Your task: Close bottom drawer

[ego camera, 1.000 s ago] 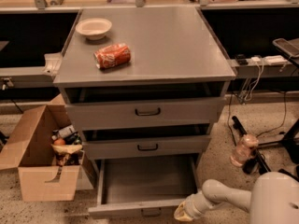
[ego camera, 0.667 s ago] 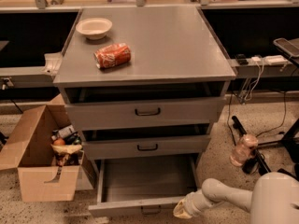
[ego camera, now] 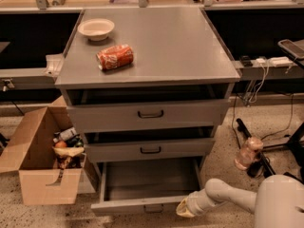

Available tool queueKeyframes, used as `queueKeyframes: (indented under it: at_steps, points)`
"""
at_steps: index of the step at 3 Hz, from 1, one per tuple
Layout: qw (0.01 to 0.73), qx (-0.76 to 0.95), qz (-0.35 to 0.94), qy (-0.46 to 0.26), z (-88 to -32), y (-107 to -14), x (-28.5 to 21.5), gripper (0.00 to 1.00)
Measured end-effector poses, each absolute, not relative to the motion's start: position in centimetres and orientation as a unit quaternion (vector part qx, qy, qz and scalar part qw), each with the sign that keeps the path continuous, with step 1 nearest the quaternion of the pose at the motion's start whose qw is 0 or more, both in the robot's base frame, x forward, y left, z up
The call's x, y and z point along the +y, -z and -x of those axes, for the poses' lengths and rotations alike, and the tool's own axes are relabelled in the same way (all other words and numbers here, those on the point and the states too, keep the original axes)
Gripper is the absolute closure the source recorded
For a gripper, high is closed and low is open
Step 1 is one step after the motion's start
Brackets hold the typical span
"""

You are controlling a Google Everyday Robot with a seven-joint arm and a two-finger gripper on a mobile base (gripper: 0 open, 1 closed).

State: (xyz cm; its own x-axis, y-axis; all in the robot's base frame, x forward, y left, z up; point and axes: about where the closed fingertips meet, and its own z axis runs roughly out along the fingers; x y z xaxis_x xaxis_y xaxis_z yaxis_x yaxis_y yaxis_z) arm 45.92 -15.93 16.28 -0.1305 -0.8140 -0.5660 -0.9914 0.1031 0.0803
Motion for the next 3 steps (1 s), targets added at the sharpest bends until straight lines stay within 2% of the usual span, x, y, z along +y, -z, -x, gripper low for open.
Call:
queueKeyframes:
  at_steps: [2, 3]
  points:
    - [0.195, 0.717, 0.630, -0.227, -45.91, -16.28, -15.92, 0.19]
    - [0.195, 0.717, 0.630, -0.228, -45.91, -16.28, -15.92, 0.00]
